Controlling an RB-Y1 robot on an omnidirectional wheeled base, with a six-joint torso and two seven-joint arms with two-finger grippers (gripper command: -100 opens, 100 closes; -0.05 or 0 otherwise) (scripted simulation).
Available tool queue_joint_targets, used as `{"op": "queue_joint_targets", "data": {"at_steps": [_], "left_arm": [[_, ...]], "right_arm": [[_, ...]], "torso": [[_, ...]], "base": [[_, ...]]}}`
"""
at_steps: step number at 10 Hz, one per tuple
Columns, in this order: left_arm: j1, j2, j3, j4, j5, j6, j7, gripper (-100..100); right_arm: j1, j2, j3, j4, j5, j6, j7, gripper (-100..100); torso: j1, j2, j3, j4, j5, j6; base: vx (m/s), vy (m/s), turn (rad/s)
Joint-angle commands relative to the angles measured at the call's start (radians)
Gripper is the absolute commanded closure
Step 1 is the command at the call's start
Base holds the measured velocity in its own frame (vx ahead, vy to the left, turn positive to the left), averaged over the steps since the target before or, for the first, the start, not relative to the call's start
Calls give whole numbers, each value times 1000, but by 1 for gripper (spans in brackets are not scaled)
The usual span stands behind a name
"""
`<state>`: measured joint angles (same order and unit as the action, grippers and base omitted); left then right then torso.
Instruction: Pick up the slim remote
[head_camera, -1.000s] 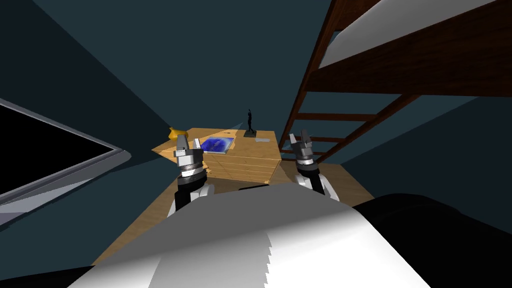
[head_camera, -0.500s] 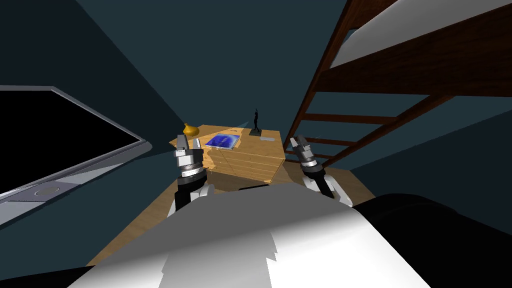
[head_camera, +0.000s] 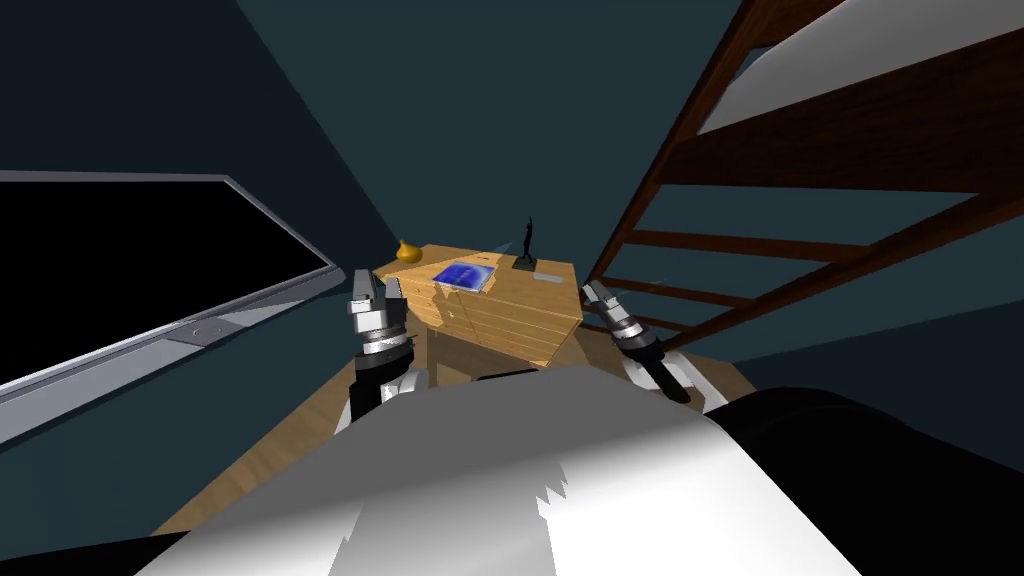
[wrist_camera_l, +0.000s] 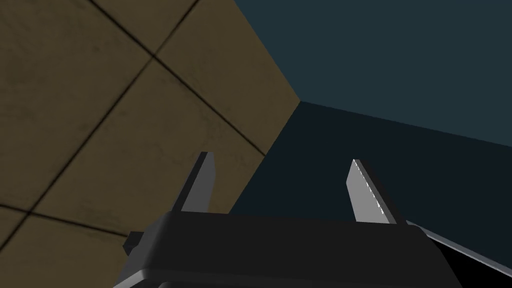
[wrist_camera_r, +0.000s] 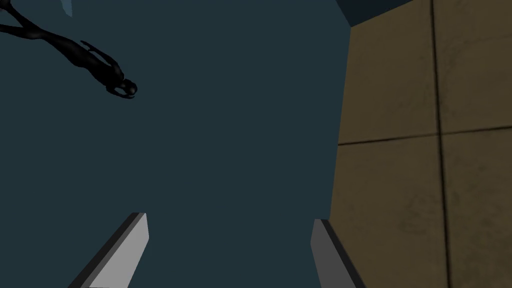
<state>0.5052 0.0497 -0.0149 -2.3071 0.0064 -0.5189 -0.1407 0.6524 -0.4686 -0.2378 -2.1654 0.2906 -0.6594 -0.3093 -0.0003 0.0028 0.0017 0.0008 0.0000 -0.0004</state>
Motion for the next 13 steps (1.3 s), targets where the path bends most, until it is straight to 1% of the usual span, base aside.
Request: {"op": "queue_joint_targets", "data": {"at_steps": [1,2,3,4,5,6,7,8,9,10,11,12,13], "left_arm": [[0,0,0,0,0,0,0,0],[0,0,0,0,0,0,0,0],[0,0,0,0,0,0,0,0],[0,0,0,0,0,0,0,0],[0,0,0,0,0,0,0,0],[0,0,0,0,0,0,0,0],[0,0,0,0,0,0,0,0],[0,0,0,0,0,0,0,0],[0,0,0,0,0,0,0,0],[0,0,0,0,0,0,0,0],[0,0,0,0,0,0,0,0],[0,0,0,0,0,0,0,0],[0,0,0,0,0,0,0,0]], "right_arm": [[39,-50,-35,40,44,-12,-21,-100],[39,-75,-35,40,44,-12,-21,-100],[68,-109,-58,68,74,-18,-36,-100],[68,-125,-58,68,74,-18,-36,-100],[99,-164,-81,98,105,-24,-49,-100],[99,-175,-81,98,105,-24,-49,-100],[132,-214,-102,129,138,-29,-63,-100],[132,-226,-102,129,138,-29,-63,-100],[166,-262,-123,162,171,-35,-76,-100],[166,-278,-123,162,171,-35,-76,-100],[202,-315,-143,196,204,-40,-88,-100],[202,-330,-143,196,204,-40,-88,-100],[238,-368,-162,231,237,-45,-100,-100]], "torso": [[0,0,0,0,0,0],[0,1,0,0,0,0],[0,0,0,0,0,1],[0,0,0,0,0,0],[-1,-1,-1,0,0,1],[-1,-1,-1,0,0,0],[-1,-2,-1,0,0,1],[-1,-2,-1,0,0,0],[-2,-2,-1,0,0,1],[-2,-3,-2,-1,-1,0],[-2,-3,-2,-1,-1,1],[-2,-4,-2,-1,-1,0],[-3,-4,-2,-1,-1,1]], "base": [[-52,33,381],[-38,22,172],[-33,20,283],[-22,7,195],[-18,13,355],[-11,3,168],[-7,8,303],[-5,1,176],[-1,3,326],[3,-7,168],[10,-4,377],[13,-17,180],[22,-18,263]]}}
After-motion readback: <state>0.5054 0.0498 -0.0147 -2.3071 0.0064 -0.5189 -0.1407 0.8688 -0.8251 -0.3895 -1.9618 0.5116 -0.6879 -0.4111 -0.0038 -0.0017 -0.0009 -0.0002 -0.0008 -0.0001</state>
